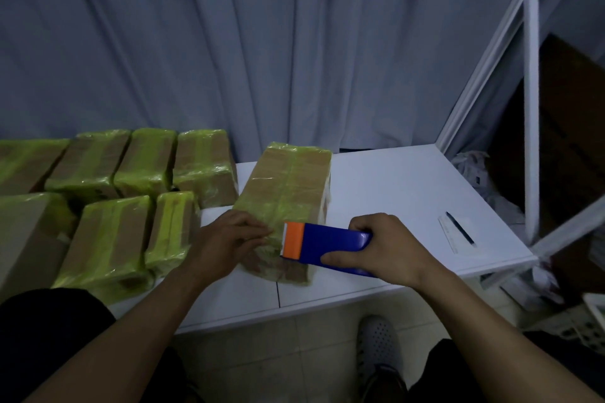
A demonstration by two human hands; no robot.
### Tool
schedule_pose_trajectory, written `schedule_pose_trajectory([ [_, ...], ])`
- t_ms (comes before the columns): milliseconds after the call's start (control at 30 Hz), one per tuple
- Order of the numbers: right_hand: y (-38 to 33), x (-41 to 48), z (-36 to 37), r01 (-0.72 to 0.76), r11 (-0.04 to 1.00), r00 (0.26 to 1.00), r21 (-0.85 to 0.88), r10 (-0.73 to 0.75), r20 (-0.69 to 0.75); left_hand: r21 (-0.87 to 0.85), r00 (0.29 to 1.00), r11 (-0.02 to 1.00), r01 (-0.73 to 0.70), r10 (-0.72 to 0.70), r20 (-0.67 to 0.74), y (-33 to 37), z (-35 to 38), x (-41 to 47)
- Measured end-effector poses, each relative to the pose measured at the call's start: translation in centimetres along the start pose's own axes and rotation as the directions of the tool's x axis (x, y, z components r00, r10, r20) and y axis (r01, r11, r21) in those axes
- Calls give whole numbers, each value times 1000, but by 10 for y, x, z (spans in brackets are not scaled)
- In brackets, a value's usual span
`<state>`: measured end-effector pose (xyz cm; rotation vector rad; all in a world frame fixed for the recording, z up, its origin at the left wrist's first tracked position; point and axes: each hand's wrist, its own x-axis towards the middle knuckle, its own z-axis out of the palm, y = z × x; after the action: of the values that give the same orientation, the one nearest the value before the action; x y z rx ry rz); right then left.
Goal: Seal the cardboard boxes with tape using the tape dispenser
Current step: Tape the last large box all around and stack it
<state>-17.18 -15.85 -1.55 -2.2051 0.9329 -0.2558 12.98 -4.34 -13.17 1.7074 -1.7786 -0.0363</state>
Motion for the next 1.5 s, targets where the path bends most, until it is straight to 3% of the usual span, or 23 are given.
schedule_pose_trajectory([
  [200,20,0,24,-73,994,991,76,81,-106,16,999,999,-35,34,28,-4,6,-7],
  [300,24,1,28,-88,993,992,81,95,-85,-24,999,1000,2,-1,47,1,8,-7],
  [467,23,0,27,-93,993,994,66,96,-51,103,992,990,-95,86,87,16,4,-4],
  [700,20,-1,24,-61,998,998,25,60,30,77,999,997,-18,15,36,14,10,3],
  [867,14,-13,23,-19,999,1000,25,19,14,74,1000,997,-9,7,21,8,10,3],
  [1000,27,-26,7,-65,997,997,46,67,-37,44,1000,999,6,-6,-7,9,6,5],
  [1200,34,-25,9,-116,993,992,32,117,-44,18,993,999,-43,40,114,16,15,5],
  [1400,32,-24,8,-136,991,990,0,136,-48,140,974,982,-123,92,209,22,13,5],
  [1500,30,-23,9,-143,990,989,-16,142,-43,180,977,973,-141,107,187,30,17,7],
])
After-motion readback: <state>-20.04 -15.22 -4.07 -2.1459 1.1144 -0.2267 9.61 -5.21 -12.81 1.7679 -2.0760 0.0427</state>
